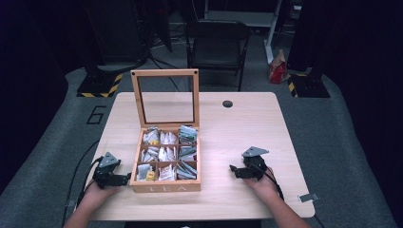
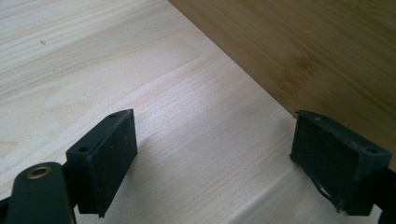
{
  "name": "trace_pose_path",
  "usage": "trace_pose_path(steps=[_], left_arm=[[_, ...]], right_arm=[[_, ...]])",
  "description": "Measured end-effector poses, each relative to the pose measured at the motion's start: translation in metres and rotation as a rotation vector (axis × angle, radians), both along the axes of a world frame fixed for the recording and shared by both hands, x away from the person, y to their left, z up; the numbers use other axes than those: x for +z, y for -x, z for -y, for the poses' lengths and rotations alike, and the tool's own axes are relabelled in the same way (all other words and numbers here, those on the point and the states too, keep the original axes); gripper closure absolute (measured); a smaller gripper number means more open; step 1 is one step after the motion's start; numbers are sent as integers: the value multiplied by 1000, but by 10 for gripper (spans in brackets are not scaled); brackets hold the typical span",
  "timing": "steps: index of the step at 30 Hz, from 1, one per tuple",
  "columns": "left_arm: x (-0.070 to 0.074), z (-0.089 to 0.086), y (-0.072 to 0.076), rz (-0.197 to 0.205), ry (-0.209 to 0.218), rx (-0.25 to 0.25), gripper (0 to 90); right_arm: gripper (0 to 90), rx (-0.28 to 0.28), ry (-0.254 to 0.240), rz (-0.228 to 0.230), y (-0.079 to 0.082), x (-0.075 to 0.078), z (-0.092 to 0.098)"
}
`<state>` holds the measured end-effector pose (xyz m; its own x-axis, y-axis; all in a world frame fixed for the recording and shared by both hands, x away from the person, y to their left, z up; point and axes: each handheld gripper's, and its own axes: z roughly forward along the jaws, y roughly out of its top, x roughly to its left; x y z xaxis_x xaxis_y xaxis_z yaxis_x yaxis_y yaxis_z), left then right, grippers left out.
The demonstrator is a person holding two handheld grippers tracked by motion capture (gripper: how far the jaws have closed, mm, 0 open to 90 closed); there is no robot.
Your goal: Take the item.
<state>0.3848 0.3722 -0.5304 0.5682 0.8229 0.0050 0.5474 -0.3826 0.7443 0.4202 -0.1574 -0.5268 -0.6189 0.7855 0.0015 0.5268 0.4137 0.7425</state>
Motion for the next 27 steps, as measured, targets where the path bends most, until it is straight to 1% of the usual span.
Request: trace_pose_path(steps=[9, 10, 14, 19, 22, 27], left_arm=[[0, 0, 0, 0, 0, 0, 138], [0, 0, 0, -1, 1, 0, 138], [0, 0, 0, 0, 0, 0, 138], [0, 0, 0, -1, 1, 1, 138], [0, 0, 0, -1, 1, 0, 138], [0, 0, 0, 0, 1, 0, 138]], right_arm=[[213, 1, 0, 4, 0, 0, 0], [211, 12, 6, 7, -1, 0, 1], [210, 8, 5, 10, -1, 0, 0], [210, 7, 2, 4, -1, 0, 0], [211, 1, 2, 8, -1, 0, 0], [220, 9, 1, 4, -1, 0, 1]])
